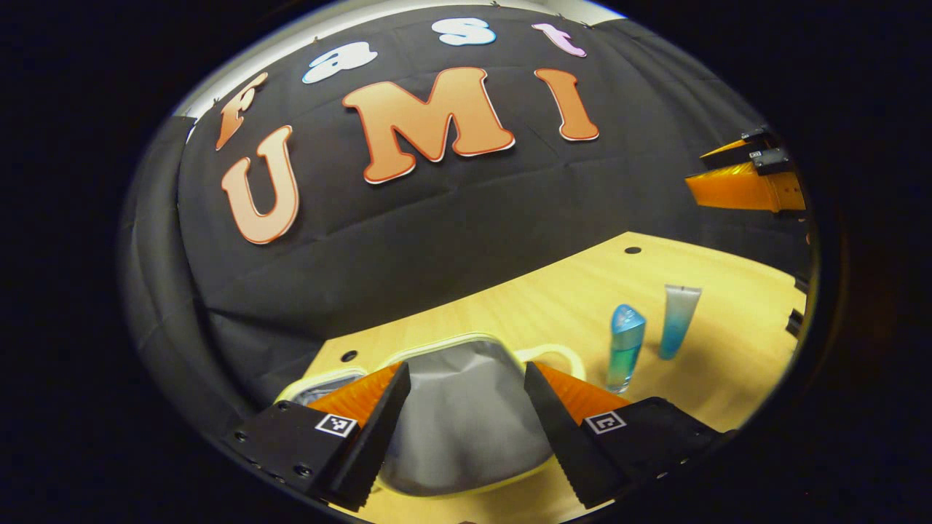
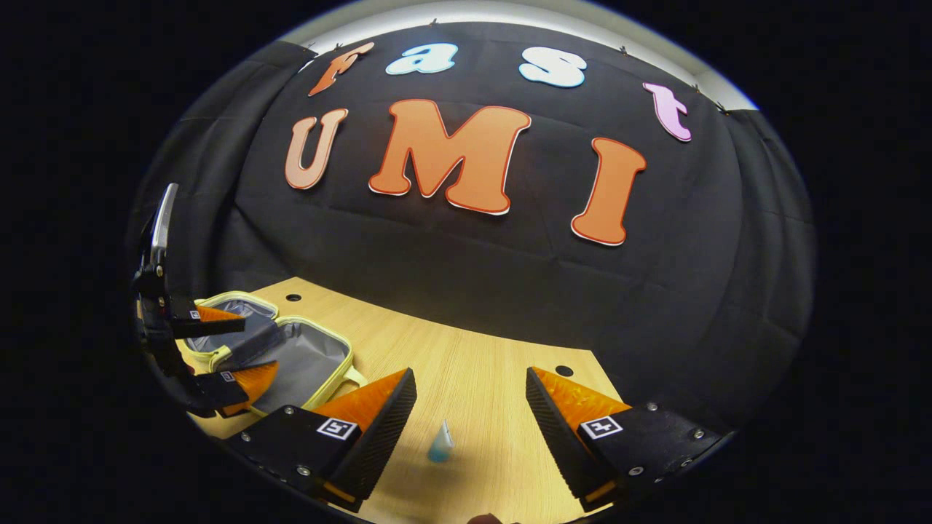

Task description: First open the suitcase, pack the skin care products into it, and then close the suitcase.

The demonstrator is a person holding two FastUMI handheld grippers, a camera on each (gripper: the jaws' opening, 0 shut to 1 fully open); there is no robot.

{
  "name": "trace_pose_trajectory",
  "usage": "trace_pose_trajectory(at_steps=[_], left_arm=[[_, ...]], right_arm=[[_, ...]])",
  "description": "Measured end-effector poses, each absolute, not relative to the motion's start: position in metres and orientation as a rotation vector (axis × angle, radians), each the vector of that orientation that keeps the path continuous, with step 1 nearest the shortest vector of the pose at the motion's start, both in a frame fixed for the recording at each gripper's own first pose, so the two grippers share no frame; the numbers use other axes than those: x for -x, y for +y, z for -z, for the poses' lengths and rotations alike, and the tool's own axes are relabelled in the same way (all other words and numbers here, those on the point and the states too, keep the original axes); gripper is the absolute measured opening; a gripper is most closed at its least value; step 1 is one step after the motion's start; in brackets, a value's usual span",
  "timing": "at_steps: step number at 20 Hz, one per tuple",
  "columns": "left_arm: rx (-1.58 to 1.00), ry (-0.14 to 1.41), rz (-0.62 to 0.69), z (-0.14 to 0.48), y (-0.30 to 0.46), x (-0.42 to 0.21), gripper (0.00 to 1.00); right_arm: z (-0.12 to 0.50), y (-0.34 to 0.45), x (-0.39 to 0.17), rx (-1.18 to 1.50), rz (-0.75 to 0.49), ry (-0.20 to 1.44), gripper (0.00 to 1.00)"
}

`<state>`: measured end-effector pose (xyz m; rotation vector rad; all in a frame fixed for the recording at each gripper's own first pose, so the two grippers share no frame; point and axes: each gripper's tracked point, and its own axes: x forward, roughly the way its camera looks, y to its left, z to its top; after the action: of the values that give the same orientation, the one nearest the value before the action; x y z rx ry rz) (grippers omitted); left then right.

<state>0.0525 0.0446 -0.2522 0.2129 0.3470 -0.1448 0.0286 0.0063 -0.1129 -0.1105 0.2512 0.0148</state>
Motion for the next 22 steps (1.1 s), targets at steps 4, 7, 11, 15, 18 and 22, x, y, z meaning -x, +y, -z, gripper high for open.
trace_pose_trajectory(at_steps=[4, 7, 11, 15, 18, 22], left_arm=[[-0.176, 0.35, 0.19, 0.264, -0.013, -0.05, 0.97], [-0.137, 0.369, 0.207, 0.283, -0.047, -0.048, 0.97], [-0.111, 0.396, 0.211, 0.315, -0.077, -0.055, 0.93], [-0.075, 0.413, 0.211, 0.338, -0.096, -0.072, 0.92], [-0.062, 0.418, 0.234, 0.352, -0.109, -0.084, 0.76], [-0.037, 0.424, 0.261, 0.363, -0.118, -0.09, 0.5]], right_arm=[[0.126, 0.001, -0.03, 0.114, -0.065, 0.253, 0.96], [0.144, 0.001, -0.032, 0.101, -0.105, 0.265, 0.96], [0.171, -0.001, -0.036, 0.106, -0.144, 0.285, 0.96], [0.193, -0.006, -0.039, 0.124, -0.165, 0.293, 0.96], [0.212, -0.004, -0.04, 0.14, -0.194, 0.307, 0.96], [0.239, 0.002, -0.042, 0.13, -0.233, 0.332, 0.96]])
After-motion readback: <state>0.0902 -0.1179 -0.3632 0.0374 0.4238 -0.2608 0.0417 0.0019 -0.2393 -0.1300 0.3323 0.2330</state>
